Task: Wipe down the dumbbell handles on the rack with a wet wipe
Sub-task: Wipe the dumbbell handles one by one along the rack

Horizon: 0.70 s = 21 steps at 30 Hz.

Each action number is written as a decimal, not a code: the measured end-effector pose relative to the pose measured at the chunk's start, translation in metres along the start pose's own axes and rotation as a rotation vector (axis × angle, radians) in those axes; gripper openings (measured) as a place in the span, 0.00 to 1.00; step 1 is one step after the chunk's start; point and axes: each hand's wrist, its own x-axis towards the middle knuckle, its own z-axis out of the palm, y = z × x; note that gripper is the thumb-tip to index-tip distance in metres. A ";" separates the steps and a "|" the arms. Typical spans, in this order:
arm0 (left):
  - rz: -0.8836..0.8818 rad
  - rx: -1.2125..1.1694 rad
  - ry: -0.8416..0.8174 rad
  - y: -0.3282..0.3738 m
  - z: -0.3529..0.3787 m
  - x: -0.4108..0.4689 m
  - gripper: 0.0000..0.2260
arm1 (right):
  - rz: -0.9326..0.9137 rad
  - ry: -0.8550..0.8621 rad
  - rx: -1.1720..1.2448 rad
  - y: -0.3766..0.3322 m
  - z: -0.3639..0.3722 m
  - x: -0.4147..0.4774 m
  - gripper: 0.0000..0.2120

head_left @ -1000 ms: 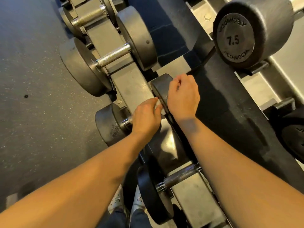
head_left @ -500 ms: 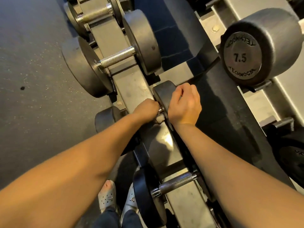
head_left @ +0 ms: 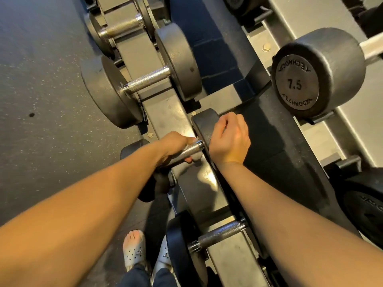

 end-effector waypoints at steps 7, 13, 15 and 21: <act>0.319 0.396 0.420 -0.015 0.014 -0.021 0.13 | 0.011 0.019 0.010 0.000 0.002 -0.001 0.18; 1.012 0.761 0.575 -0.036 0.031 -0.029 0.09 | 0.005 0.035 0.018 0.001 0.003 -0.001 0.19; 1.002 0.856 0.556 -0.032 0.026 -0.028 0.10 | 0.005 0.031 0.004 0.001 0.003 -0.001 0.19; 0.818 1.289 0.443 -0.035 -0.017 -0.048 0.04 | 0.023 0.000 -0.016 -0.002 -0.002 -0.001 0.21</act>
